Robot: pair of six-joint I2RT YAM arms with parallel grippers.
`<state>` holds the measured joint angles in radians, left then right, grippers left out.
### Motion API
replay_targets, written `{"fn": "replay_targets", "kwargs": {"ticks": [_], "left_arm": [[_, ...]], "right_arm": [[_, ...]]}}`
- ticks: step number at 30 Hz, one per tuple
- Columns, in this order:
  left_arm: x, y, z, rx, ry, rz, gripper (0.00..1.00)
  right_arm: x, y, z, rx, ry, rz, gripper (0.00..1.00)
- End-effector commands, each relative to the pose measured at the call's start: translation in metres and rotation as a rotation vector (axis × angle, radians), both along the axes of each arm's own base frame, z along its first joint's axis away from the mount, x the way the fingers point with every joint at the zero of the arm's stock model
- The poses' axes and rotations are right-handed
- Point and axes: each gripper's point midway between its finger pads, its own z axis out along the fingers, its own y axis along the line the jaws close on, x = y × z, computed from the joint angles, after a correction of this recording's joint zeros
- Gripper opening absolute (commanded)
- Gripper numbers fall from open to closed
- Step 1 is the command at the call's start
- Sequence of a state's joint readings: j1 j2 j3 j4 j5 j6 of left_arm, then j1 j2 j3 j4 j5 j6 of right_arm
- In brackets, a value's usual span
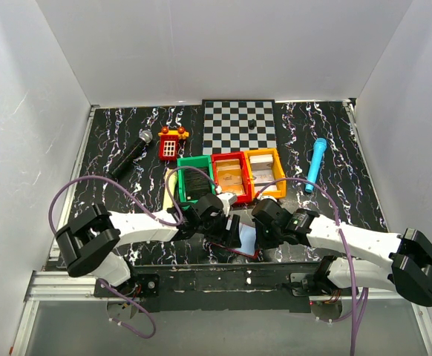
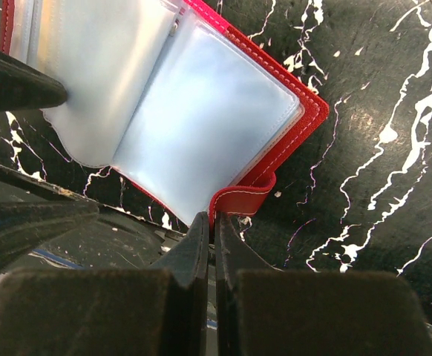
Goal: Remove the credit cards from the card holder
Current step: Remove the credit card from the card holder.
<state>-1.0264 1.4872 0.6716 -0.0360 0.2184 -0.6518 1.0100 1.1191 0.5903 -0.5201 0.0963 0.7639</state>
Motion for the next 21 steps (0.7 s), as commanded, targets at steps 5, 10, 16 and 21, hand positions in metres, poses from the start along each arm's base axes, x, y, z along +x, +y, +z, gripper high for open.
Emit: {"fn": "replay_targets", "kwargs": {"ticks": [5, 10, 16, 21], "left_arm": [[-0.024, -0.012, -0.008, 0.005, 0.038, -0.153, 0.66], [-0.036, -0.031, -0.003, -0.022, 0.025, -0.25, 0.65], [-0.041, -0.046, 0.005, -0.048, -0.01, -0.319, 0.66], [-0.049, -0.06, 0.018, -0.088, -0.041, -0.39, 0.66]], "right_arm": [[0.003, 0.008, 0.004, 0.035, -0.01, 0.006, 0.01], [0.003, 0.007, 0.005, 0.036, -0.011, -0.001, 0.01], [0.001, 0.003, 0.004, 0.032, -0.009, -0.01, 0.01], [-0.001, -0.001, 0.001, 0.032, -0.009, -0.018, 0.01]]}}
